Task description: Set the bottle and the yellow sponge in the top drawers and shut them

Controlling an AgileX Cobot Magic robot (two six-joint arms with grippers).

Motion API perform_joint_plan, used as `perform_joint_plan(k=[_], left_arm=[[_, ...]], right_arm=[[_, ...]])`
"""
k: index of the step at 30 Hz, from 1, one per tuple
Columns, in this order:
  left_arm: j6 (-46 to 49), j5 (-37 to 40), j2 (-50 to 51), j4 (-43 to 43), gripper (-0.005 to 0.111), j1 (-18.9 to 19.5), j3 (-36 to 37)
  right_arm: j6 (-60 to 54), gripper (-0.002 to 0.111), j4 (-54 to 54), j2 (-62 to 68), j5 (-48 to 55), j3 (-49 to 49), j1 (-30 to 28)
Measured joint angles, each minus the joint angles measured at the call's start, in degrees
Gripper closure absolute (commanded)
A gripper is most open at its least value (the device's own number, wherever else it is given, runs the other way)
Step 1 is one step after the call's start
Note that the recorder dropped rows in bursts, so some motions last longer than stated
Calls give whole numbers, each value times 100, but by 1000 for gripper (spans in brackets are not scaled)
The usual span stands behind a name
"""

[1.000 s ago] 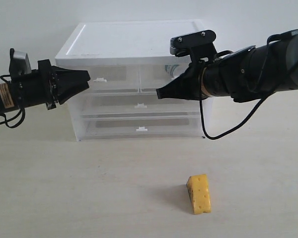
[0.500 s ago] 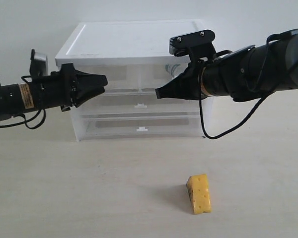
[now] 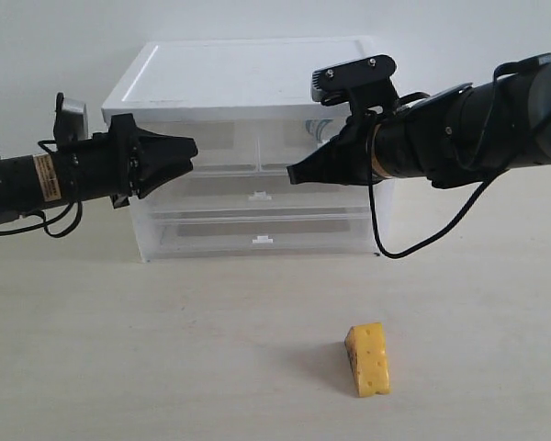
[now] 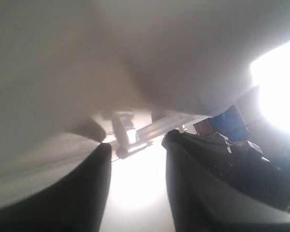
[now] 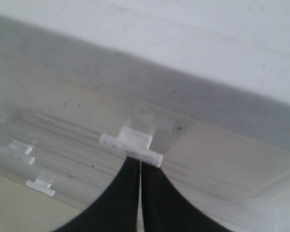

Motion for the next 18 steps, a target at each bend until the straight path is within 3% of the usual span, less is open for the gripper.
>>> perform_joint_plan(k=[15, 18], left_arm=[[409, -226, 47, -163, 70, 3, 24], [433, -202, 47, -178, 77, -21, 24]], right_arm=[[-45, 108, -14, 0, -55, -13, 0], [-45, 108, -24, 0, -58, -13, 0]])
